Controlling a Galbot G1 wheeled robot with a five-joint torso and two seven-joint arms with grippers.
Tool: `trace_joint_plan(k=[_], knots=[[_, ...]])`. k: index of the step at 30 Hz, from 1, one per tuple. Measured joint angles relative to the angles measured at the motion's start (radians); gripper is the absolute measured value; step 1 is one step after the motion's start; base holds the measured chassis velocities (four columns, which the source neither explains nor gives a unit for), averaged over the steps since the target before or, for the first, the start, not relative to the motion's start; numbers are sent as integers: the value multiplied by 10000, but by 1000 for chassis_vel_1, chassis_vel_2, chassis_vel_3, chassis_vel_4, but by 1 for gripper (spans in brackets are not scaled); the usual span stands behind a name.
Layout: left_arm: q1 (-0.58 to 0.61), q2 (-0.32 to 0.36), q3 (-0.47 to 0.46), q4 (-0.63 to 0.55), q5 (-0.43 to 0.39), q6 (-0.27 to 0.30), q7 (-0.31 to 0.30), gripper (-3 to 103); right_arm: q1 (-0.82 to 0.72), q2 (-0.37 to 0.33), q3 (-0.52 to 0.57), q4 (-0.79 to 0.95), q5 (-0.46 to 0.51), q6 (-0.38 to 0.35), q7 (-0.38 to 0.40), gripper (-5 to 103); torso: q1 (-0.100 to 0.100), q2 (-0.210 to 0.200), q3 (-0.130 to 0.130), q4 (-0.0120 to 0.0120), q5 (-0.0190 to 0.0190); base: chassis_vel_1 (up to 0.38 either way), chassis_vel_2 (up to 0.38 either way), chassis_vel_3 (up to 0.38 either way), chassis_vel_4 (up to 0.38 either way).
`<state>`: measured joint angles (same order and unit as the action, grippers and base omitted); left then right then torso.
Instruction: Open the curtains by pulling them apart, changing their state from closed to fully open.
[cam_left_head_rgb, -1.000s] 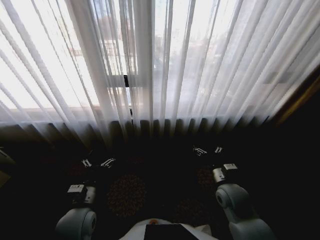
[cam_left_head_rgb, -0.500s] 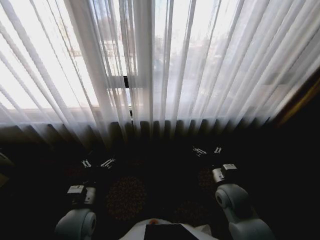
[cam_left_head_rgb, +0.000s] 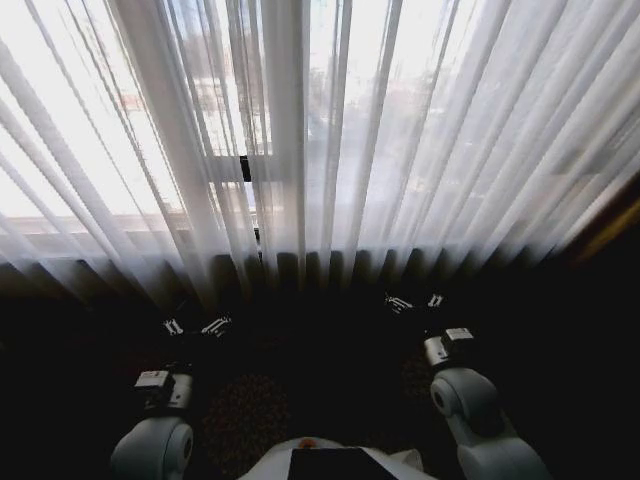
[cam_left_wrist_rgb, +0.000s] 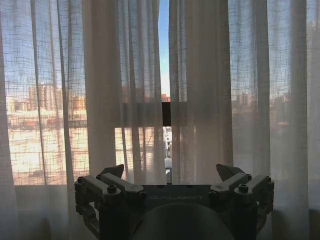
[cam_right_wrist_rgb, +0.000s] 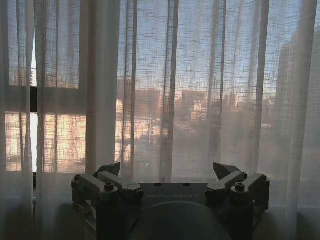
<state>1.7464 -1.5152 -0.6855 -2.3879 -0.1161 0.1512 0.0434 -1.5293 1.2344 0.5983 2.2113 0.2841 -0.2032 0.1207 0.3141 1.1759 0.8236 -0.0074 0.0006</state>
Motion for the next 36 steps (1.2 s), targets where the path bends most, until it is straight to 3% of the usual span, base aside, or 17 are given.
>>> trace_joint_plan(k=[36], knots=[[-52,-14,63,8,-15,29,16,100,-6,49,-27,-78,-13,24,-39,100,-1,1,0,-3,-4,-200,200,189,-203]])
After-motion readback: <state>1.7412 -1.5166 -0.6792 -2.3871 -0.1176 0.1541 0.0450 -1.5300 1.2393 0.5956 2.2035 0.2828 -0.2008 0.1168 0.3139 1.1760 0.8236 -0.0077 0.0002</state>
